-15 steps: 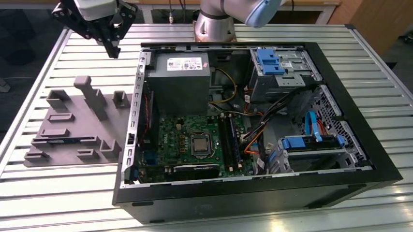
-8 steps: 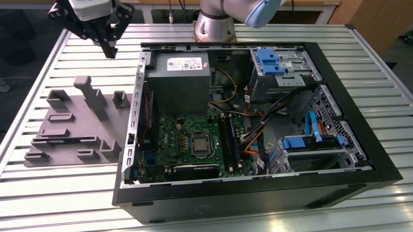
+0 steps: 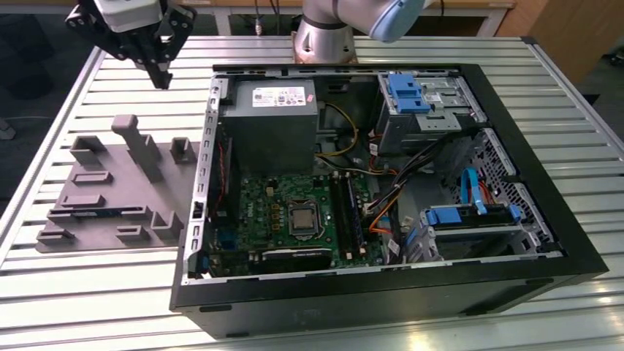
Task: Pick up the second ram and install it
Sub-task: 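Reach for the second ram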
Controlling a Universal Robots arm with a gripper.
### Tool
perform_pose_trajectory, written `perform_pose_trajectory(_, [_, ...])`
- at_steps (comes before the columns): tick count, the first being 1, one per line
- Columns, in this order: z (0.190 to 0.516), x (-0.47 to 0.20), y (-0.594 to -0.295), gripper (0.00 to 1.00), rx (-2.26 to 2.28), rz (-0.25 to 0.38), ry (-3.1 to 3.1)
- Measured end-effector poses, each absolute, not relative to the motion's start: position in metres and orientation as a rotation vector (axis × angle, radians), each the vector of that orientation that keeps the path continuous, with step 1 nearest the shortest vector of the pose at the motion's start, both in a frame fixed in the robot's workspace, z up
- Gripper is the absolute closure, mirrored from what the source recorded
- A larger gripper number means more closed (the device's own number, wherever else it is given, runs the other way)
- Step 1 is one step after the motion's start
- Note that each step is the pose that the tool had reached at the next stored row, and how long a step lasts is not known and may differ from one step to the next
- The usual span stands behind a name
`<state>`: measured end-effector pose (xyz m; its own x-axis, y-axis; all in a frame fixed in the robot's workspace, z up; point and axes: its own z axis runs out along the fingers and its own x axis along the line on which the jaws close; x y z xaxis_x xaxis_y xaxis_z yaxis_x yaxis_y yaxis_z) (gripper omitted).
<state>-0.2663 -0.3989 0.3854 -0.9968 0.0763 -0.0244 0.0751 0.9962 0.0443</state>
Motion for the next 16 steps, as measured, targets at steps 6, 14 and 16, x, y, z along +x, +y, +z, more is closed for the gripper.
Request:
perform_pose_trajectory(6, [0.385,-0.271,-0.399,0.89,0.118,0.068,3.113])
perform_pose_trajectory(14, [0.385,-0.277,-0.399,0.89,0.118,0.068,3.113])
perform_pose_trajectory(16, [0.384,-0.278,-0.399,0.89,0.118,0.068,3.113])
